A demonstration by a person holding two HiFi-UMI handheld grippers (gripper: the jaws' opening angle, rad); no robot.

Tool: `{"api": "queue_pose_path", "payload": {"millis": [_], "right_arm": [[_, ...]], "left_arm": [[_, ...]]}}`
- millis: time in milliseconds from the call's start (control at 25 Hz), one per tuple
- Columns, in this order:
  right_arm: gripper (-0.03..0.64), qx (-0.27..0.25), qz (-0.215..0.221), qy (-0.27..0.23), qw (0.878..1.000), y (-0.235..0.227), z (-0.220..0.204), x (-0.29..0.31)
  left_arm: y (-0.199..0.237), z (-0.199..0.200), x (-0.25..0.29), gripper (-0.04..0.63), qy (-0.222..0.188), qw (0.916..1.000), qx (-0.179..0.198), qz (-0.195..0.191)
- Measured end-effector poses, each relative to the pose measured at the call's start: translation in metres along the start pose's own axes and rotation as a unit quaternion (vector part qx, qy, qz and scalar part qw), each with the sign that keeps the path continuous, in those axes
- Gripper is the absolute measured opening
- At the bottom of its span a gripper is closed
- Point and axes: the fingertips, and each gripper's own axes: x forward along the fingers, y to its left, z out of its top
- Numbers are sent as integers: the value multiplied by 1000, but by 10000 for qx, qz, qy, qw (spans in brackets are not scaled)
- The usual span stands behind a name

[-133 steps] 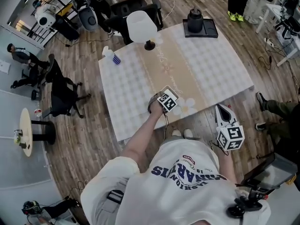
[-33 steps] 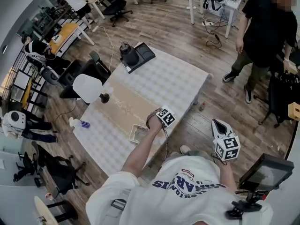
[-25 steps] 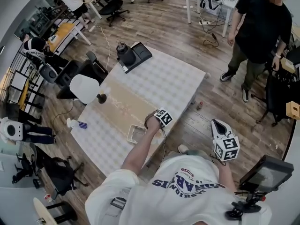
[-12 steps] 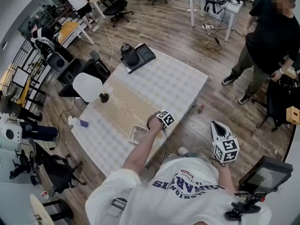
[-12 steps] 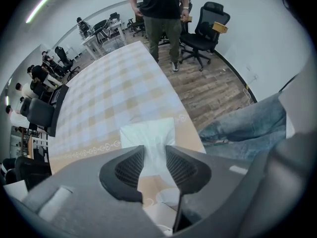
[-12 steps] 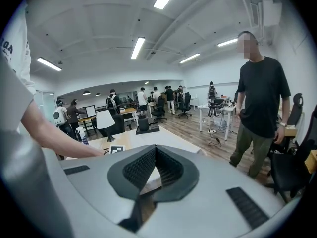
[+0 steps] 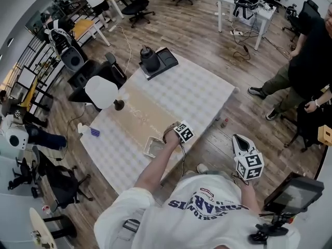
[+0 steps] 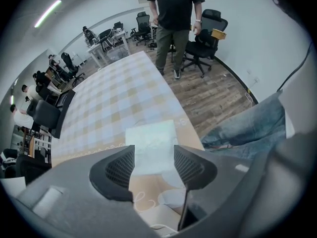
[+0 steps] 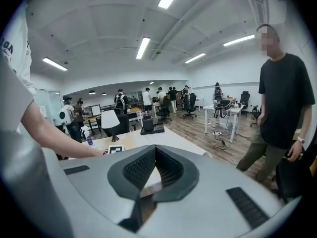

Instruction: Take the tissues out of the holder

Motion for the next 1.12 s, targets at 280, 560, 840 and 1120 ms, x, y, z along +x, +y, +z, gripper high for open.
{"api": "queue_pose_path", "payload": {"millis": [280,560,840,1120], "right_arm": [[8,-111,93,-105,9998,-4,15,2],[9,-340,612,-237,9973,20,32,16],[9,-861,1594,-274,9831,80,56,44],[8,-1294,2292,-672,9624,143,92,63]], "left_arm": [[16,16,-49,321,-1028,9916,-777,77],[44,36,-159,319,-2720,9456,-1629,722],[45,17,-272,316,-3739,8922,-2041,1502],[22,-32,-360,246,-4155,8418,-2497,2375]]}}
